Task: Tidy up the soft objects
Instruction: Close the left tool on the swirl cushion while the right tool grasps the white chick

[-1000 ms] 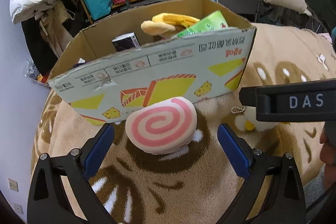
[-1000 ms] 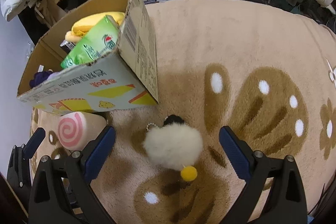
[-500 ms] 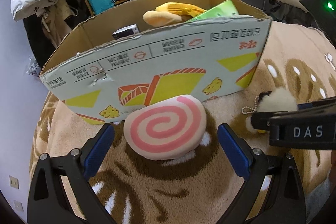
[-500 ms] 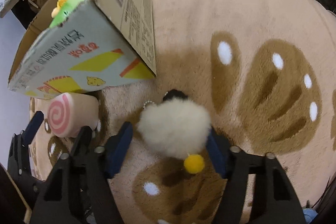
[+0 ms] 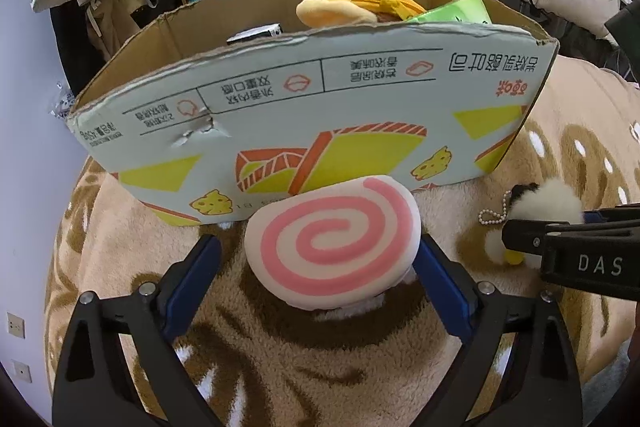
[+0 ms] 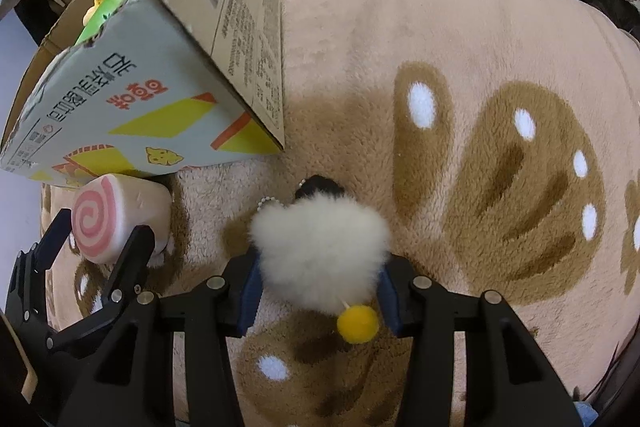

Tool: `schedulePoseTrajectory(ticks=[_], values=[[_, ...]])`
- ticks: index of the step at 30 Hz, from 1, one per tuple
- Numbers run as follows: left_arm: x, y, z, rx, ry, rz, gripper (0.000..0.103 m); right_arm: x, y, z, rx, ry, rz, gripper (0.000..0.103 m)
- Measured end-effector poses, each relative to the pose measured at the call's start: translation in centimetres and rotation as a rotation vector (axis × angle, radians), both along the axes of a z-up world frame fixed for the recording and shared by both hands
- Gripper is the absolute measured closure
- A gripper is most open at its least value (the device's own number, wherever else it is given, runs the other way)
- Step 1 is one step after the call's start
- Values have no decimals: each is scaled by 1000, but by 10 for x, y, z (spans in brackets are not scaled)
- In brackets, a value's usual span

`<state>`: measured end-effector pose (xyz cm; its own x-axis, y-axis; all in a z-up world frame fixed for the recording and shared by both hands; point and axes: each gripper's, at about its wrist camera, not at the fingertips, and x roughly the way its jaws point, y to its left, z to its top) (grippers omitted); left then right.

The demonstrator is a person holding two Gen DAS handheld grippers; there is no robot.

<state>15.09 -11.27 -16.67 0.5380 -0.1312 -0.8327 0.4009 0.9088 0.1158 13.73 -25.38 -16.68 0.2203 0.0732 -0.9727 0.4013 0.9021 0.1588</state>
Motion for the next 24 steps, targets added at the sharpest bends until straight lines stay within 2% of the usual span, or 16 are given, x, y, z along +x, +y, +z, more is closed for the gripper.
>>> schedulePoseTrajectory(ticks=[1, 5, 6, 9, 11, 14, 18, 20, 24], values=[[1, 0, -1, -2, 8, 3, 9, 0, -1, 0, -2, -1, 0, 51], [2, -2, -1, -13, 27, -18, 25, 0, 2, 3, -29, 0, 22, 51], [1, -4, 0, -13, 25, -26, 26, 0, 3, 2, -34, 1, 25, 51], [-2, -8, 0, 8, 13, -43, 31, 1, 5, 2, -30, -1, 20, 51], [-4, -9, 0, 11, 12, -60, 40, 0, 4, 2, -22, -5, 12, 51], [-4, -8, 1, 0, 23, -57, 46, 1, 0, 2, -14, -13, 4, 51], [-3, -3, 3, -17, 36, -43, 51, 4, -3, 1, -10, -19, 8, 52], [-3, -1, 4, -24, 38, -40, 54, 5, -3, 0, -27, -10, 18, 59], [-2, 3, 5, -37, 44, -33, 58, 4, -7, 1, -19, -22, 9, 61]])
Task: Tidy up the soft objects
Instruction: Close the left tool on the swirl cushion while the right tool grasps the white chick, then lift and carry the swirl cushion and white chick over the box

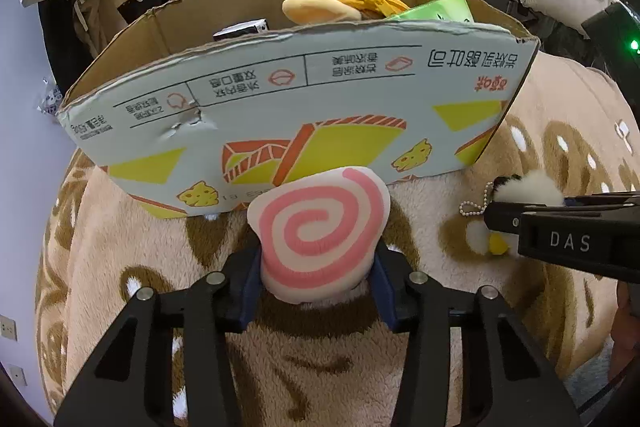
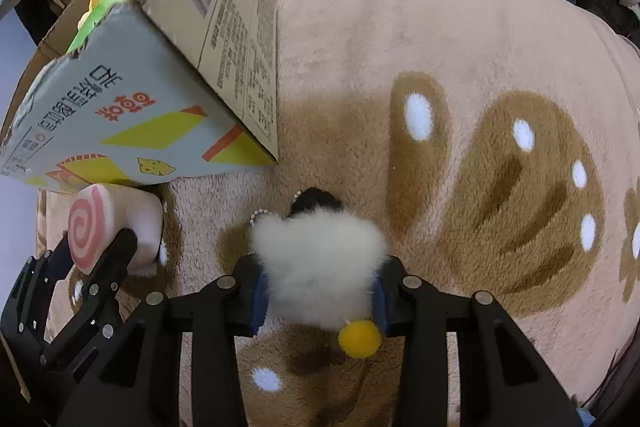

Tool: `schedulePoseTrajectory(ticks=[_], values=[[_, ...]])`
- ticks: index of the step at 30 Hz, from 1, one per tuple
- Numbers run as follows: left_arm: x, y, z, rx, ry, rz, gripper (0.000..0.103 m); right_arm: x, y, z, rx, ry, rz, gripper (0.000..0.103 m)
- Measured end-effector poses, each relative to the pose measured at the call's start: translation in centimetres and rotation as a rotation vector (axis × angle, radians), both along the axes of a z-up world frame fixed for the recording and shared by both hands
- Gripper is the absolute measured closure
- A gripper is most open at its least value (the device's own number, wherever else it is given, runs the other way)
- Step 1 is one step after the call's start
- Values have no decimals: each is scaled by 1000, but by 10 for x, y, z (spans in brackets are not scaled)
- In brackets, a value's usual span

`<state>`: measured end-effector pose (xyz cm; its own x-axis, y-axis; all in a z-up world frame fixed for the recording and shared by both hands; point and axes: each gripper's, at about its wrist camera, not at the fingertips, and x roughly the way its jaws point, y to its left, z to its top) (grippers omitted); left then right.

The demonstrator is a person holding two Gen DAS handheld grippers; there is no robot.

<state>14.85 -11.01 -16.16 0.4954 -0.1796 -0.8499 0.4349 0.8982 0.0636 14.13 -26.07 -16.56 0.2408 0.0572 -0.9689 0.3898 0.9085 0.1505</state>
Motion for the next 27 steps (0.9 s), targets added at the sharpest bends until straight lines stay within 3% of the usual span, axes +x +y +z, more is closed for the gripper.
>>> schedulePoseTrajectory(ticks=[15, 24, 27], values=[[-15, 24, 19, -17, -23, 67, 59, -14, -2, 30, 10, -99, 20, 64], [-35, 40, 47, -21, -92, 112, 59, -33, -4, 60, 40, -219, -2, 67], [-47, 44, 62, -6, -155, 122, 59, -42, -3, 79, 30, -275, 2, 67]])
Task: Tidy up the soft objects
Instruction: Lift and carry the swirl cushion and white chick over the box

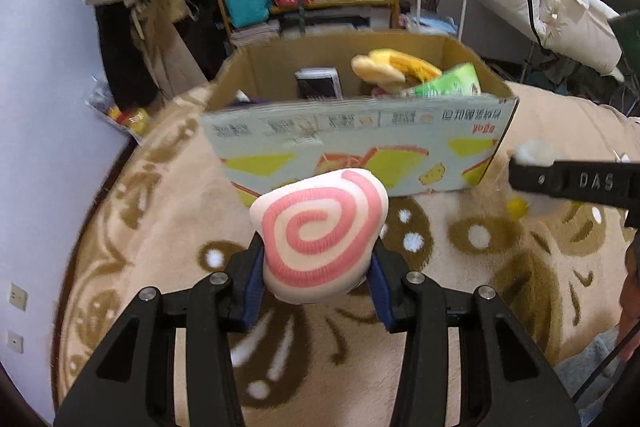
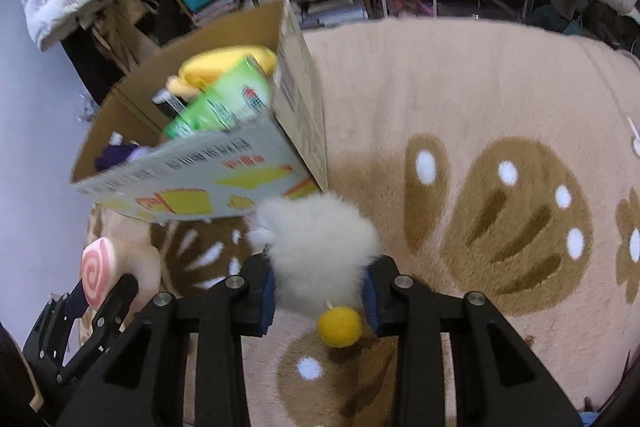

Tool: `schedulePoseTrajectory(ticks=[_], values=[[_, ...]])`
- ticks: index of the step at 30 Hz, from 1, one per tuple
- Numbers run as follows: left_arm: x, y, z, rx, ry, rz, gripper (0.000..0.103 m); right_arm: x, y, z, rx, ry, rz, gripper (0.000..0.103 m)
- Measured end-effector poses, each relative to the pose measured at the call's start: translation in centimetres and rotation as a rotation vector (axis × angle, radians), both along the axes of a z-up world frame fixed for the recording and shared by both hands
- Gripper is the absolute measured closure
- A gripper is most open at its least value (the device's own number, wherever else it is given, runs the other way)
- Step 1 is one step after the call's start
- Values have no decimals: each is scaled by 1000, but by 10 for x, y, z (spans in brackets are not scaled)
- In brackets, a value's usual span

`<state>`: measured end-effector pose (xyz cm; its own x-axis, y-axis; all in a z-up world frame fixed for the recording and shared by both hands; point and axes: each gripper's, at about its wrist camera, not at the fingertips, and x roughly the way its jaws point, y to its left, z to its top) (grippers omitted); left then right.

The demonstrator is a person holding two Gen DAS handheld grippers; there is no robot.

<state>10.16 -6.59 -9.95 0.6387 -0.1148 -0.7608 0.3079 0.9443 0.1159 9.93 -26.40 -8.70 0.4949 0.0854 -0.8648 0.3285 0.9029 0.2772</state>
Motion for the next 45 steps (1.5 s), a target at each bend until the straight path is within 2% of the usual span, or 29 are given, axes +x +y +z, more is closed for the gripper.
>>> schedulePoseTrajectory(ticks=[7, 15, 19, 28, 35, 39, 45], values=[[-23, 9, 40, -31, -144, 12, 59, -8, 21, 47, -52, -154, 48, 67], [-40, 12, 86, -29, -336, 18, 59, -17, 39, 91, -80, -354, 67, 67], [-37, 15, 105, -46, -388, 12, 59, -16, 41, 109, -93, -437, 71, 67], [-18, 10, 129, -26, -484, -11, 58, -1, 37, 127, -118, -526, 69, 66], [17, 8, 131, -36, -460, -2, 58, 24, 30, 127, -126, -566, 81, 66], [38, 8, 119, -51, -418, 7, 58, 39, 28, 117, -128, -553, 98, 65], [68, 11, 93, -80, -339, 29, 57, 53, 25, 91, -68, -519, 88, 65]])
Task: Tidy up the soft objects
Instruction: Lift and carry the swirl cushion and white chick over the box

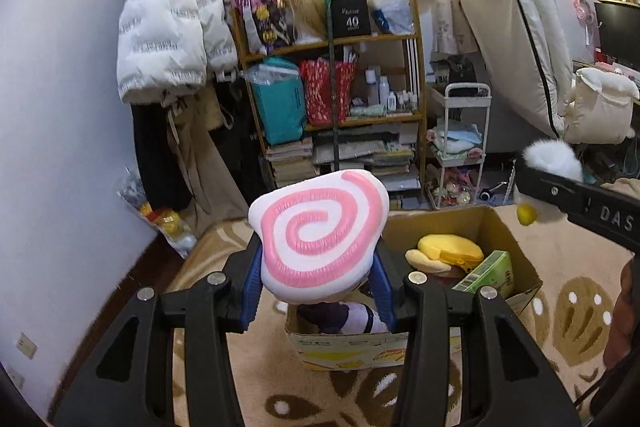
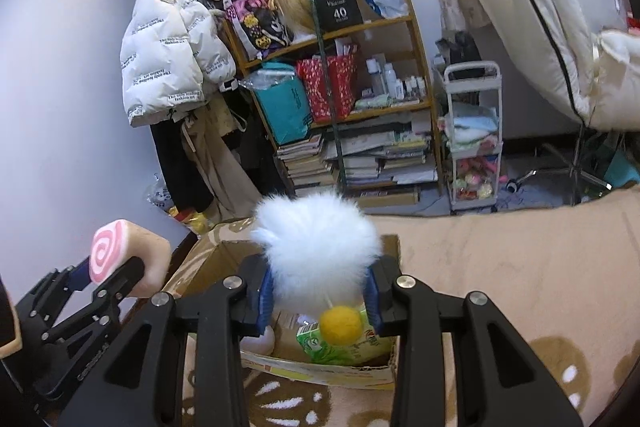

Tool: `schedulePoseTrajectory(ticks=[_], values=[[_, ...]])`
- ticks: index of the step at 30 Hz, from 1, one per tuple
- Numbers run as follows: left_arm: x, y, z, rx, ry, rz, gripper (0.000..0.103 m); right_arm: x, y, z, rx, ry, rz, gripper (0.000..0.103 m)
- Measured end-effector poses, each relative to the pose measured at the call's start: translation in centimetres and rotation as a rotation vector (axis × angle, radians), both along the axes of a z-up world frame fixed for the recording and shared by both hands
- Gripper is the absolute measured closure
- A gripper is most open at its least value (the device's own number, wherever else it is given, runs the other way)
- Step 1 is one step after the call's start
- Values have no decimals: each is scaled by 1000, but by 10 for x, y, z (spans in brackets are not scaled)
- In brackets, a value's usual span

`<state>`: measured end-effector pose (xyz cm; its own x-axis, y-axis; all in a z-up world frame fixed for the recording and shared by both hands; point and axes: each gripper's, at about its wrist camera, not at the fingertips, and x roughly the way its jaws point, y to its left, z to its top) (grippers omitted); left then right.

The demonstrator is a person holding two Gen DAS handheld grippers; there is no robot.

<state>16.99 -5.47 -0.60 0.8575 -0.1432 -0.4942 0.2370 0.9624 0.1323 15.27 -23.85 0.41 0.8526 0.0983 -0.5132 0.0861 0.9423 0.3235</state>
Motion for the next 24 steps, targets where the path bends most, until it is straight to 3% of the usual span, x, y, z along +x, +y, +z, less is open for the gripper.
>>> schedulePoseTrajectory(ticks=[4, 11, 20, 24], values=[[17, 4, -18, -17, 50, 5, 56, 10, 1, -17, 55, 27, 24, 65], [33, -1, -47, -2, 117, -42, 53, 21, 7, -33, 63, 48, 46, 62], [35, -10, -60, 21, 140, -72, 44, 29, 7, -47, 83, 108, 53, 62], [34, -9, -62, 33, 152, -64, 42, 28, 6, -51, 95, 129, 63, 55]])
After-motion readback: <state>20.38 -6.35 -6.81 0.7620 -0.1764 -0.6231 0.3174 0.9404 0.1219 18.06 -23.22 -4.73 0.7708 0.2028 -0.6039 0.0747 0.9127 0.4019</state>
